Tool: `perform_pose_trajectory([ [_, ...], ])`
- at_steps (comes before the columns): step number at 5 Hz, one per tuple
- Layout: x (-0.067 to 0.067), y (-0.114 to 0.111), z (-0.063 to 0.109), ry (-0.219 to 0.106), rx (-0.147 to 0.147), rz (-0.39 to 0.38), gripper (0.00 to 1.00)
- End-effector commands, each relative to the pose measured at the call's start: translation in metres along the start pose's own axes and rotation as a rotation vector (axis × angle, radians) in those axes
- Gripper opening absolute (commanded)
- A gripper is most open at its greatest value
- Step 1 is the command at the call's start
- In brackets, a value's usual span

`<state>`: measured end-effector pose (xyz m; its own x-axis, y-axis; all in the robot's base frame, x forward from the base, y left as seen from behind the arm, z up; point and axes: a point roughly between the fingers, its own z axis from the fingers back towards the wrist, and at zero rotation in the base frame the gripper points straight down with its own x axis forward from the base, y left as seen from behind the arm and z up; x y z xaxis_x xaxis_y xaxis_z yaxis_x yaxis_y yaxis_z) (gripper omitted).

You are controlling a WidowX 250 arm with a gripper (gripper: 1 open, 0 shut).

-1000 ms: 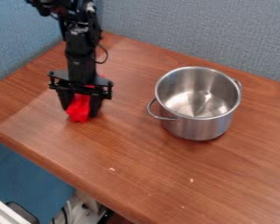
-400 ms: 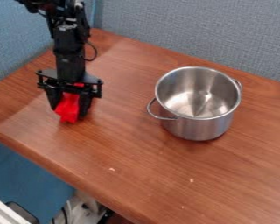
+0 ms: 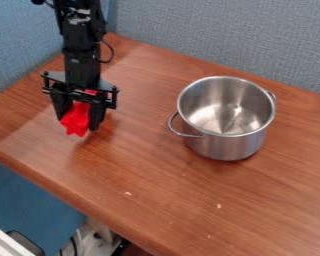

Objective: Put the red object in the metal pot

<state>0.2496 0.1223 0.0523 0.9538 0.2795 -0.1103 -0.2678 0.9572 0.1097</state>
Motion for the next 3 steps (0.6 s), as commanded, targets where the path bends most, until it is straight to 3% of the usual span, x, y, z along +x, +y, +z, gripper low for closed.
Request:
perform_pose_trajectory([
  [1, 0.008, 0.014, 0.017, -0.090, 0.028, -0.031, 0.00],
  [2, 0.007, 0.020, 0.011, -0.090, 0.029, -0.073, 0.00],
  [3, 0.001, 0.010, 0.025, -0.076, 0.017, -0.038, 0.00],
])
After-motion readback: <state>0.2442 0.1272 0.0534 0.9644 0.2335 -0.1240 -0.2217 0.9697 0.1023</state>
